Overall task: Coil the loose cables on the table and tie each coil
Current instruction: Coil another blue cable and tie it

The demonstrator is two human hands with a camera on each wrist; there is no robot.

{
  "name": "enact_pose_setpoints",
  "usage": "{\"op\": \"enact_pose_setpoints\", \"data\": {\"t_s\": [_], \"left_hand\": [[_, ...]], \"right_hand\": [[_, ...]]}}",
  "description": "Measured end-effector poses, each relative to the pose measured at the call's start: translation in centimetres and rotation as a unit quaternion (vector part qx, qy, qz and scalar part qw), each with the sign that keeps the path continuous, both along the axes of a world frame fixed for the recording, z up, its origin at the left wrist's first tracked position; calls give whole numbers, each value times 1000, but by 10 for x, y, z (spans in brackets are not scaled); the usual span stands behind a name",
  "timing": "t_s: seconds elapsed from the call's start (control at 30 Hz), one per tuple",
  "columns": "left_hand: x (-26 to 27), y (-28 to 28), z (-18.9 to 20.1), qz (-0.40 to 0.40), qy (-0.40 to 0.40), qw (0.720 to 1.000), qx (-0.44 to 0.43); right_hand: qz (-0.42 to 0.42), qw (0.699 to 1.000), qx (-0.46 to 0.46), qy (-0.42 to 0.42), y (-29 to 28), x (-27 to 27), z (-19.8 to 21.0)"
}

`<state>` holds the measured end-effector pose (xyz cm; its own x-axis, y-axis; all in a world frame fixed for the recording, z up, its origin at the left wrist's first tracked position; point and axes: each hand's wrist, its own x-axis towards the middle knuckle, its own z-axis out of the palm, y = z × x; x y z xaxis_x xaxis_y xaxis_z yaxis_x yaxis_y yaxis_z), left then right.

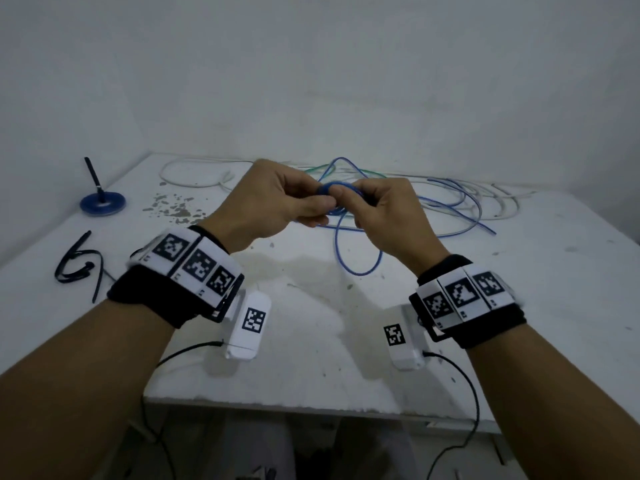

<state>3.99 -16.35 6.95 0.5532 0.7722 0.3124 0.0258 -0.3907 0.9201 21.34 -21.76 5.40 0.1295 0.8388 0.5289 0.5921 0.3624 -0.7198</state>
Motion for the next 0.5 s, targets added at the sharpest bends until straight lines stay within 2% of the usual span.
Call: {"op": "enact_pose_setpoints", "data": {"t_s": [0.07,0.13,0.2,0.23,0.3,0.37,0.43,0.5], "left_hand": [[6,-3,0,-15,-101,993,-59],[15,-6,-4,-24,-190,973,-127],[22,-7,-8,-29,-229,957,-173],[23,-6,-10,-30,-224,958,-177],[15,-2,-12,-23,-162,977,-137],[3,3,-10,-1,-49,998,-41],[-7,7,-8,15,40,999,29],[-7,8,-5,23,48,998,36]], "right_hand": [[-4,996,32,79,0,-7,5],[2,973,57,224,-1,-20,8],[12,937,49,346,-1,-34,7],[16,928,40,369,-1,-37,5],[27,943,24,332,-2,-34,0],[30,982,16,187,-3,-20,-4],[30,998,-4,58,-1,-9,-4],[32,998,-9,44,1,-7,-3]]}}
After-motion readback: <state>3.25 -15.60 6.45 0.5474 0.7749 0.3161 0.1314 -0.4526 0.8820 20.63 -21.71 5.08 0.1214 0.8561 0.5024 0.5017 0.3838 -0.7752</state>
